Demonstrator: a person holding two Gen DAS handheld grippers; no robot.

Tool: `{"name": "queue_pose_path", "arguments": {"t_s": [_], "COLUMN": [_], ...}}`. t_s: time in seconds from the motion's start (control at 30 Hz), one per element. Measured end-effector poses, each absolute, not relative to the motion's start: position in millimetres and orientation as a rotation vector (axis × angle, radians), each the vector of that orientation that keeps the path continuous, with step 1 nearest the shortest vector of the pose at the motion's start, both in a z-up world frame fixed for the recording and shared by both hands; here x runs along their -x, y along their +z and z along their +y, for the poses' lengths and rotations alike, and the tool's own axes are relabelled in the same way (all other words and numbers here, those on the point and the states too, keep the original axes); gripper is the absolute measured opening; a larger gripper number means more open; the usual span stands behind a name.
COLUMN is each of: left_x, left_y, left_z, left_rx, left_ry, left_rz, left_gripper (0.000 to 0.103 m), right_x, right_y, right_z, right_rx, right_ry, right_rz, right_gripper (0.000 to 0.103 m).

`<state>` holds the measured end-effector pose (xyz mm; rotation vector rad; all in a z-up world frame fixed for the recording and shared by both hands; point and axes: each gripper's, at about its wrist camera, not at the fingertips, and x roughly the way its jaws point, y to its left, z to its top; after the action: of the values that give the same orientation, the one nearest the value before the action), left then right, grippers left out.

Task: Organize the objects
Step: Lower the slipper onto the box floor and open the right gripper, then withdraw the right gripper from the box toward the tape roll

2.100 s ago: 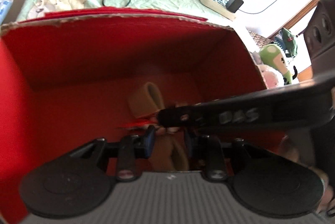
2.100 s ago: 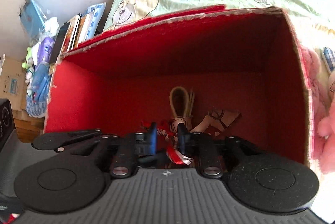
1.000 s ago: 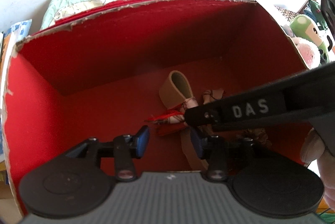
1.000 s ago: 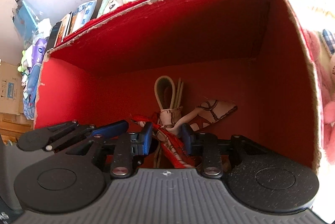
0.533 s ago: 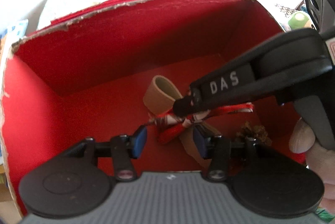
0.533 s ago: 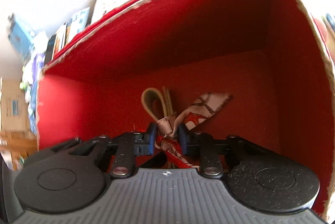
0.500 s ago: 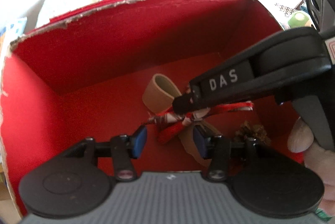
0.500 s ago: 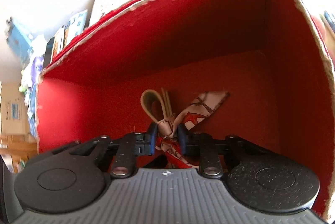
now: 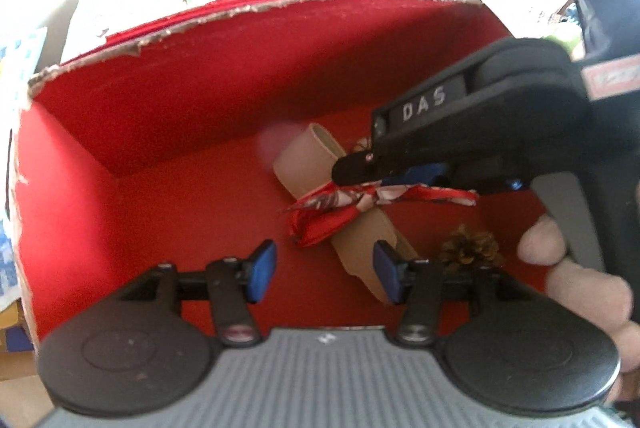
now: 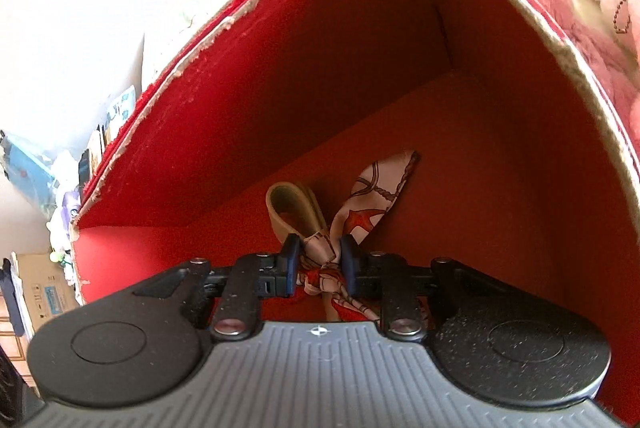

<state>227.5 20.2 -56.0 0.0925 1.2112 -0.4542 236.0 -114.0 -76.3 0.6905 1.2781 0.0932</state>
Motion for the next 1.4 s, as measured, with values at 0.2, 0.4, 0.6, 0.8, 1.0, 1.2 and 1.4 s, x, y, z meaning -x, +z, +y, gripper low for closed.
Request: {"name": "queue_pose_path", "arguments": {"t_s": [0.2, 0.4, 0.6, 0.8, 1.0, 1.2, 1.4], "left_x": [-228, -227, -222, -203, -175, -157, -129], "left_y": [-56, -52, -39, -32, -19, -8, 6], "left_z": [20, 19, 17, 8, 10, 8, 9], "left_rx": [-0.095, -0.126, -0.121, -0.112, -0.107, -0.103, -0.081], "left_ry": [-0.417, -0.352, -0.310, -0.253, -0.182, -0.105, -0.048], "left_rz": [1.201, 1.184, 1.154, 1.130, 1.084, 1.032, 0.986], "left_gripper": [0.055, 0.055, 0.055, 0.057, 0.056, 0.056, 0.056], "right_x": [-231, -218, -199, -196, -180, -164, -145], "right_y": [-73, -59, -51, -42, -27, -12, -6], "right_z": [-108, -106, -103, -123, -134, -136, -141], "right_rx": [-0.662, -0.562, -0.492, -0.452, -0.407, -0.367, -0.349], "right_ry": [0.169, 0.200, 0.208, 0.231, 0.283, 0.341, 0.379], "right_rz": [1.267, 1.217, 1.172, 1.116, 1.037, 0.946, 0.891], "right_gripper": [0.030, 0.035, 0.035, 0.036, 0.036, 0.036, 0.036]}}
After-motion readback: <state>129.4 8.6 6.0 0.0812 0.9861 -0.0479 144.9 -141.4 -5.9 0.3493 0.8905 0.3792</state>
